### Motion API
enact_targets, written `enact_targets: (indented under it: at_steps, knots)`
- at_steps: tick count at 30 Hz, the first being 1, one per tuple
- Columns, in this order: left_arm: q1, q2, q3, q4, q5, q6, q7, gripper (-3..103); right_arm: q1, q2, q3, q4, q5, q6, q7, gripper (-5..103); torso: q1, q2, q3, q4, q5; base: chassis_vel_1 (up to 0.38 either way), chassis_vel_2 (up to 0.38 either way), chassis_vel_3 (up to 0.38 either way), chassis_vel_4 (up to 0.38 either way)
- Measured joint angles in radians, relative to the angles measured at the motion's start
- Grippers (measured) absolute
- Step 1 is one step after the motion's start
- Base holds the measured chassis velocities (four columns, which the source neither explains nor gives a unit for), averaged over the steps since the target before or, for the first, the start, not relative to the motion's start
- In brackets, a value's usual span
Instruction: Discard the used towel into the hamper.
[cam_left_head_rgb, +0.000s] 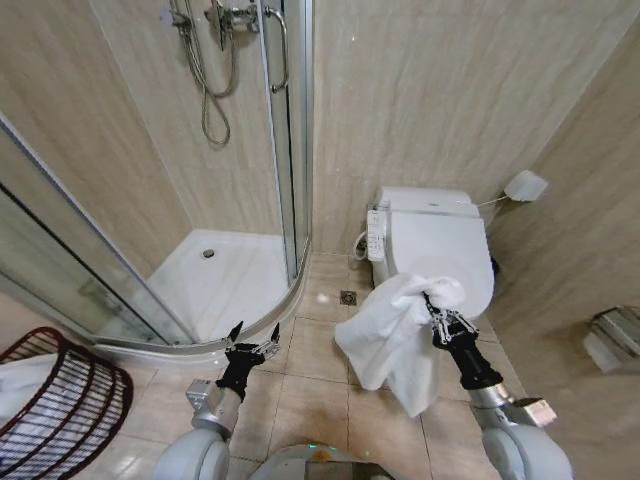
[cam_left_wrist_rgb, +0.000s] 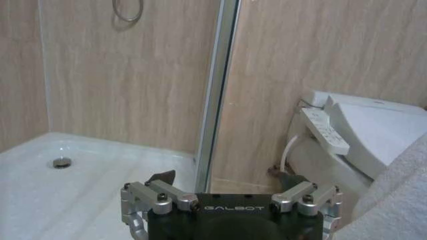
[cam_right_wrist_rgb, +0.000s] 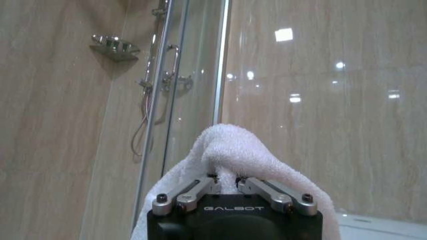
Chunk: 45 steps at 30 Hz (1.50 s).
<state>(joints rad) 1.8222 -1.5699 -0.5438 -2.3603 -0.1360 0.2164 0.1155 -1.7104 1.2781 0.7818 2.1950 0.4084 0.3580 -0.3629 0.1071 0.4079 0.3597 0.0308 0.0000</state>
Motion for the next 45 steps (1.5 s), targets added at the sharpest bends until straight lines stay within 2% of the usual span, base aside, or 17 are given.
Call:
enact_targets:
  at_steps: [45]
  knots:
    - [0.0, 0.0, 0.0, 0.0, 0.0, 0.0, 0.0, 100, 0.02, -0.018, 0.005, 0.042, 0.025, 0.0, 0.016, 8, 0.072, 0.193, 0.12, 0.0, 0.0001, 0.0, 0.0, 0.0, 0.0]
